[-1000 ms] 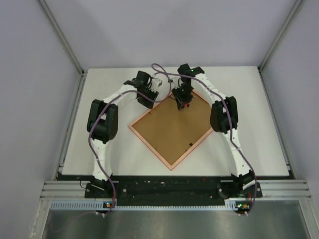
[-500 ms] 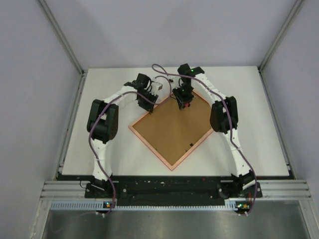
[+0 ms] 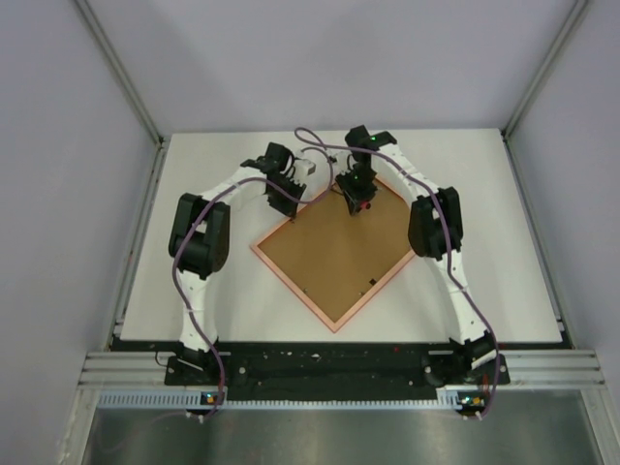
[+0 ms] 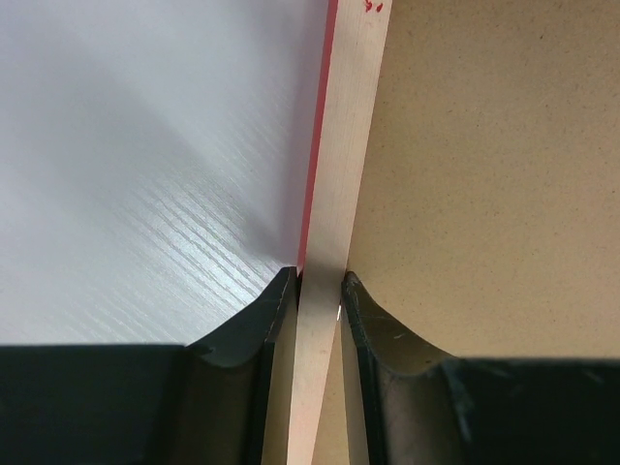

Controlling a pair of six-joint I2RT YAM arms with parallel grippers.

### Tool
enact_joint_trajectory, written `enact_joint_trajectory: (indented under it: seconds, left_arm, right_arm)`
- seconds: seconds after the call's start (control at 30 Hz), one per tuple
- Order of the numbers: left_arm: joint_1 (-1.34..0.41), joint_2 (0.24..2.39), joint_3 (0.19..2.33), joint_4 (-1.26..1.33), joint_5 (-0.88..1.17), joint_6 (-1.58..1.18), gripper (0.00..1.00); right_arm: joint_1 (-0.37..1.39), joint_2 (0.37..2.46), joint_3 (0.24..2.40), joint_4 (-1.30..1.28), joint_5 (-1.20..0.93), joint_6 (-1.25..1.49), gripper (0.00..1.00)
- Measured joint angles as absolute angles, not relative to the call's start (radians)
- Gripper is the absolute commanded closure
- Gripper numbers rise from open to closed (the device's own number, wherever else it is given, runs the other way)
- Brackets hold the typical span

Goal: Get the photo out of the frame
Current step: Release the photo frame item from the photo frame.

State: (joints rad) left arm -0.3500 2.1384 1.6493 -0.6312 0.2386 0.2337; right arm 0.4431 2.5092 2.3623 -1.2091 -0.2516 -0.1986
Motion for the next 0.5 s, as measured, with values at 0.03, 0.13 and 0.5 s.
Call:
enact_joint_trajectory:
  seconds: [0.03, 0.13, 0.5]
  left_arm:
    - [-0.35, 2.138, 1.649, -0.631, 0.238, 0.234, 0.79]
    - [-0.35, 2.138, 1.649, -0.631, 0.238, 0.233, 0.79]
    - [-0.362, 2.136, 1.644, -0.628, 0.218, 0.233, 0.82]
  right_arm:
    - [0.443, 2.509, 2.358, -1.211, -0.25, -0.201, 1.0]
    - [0.444, 2.509, 2.342, -1.209, -0.239, -0.205, 1.0]
    - [0.456, 2.509, 2.345, -1.195, -0.177, -0.184, 1.0]
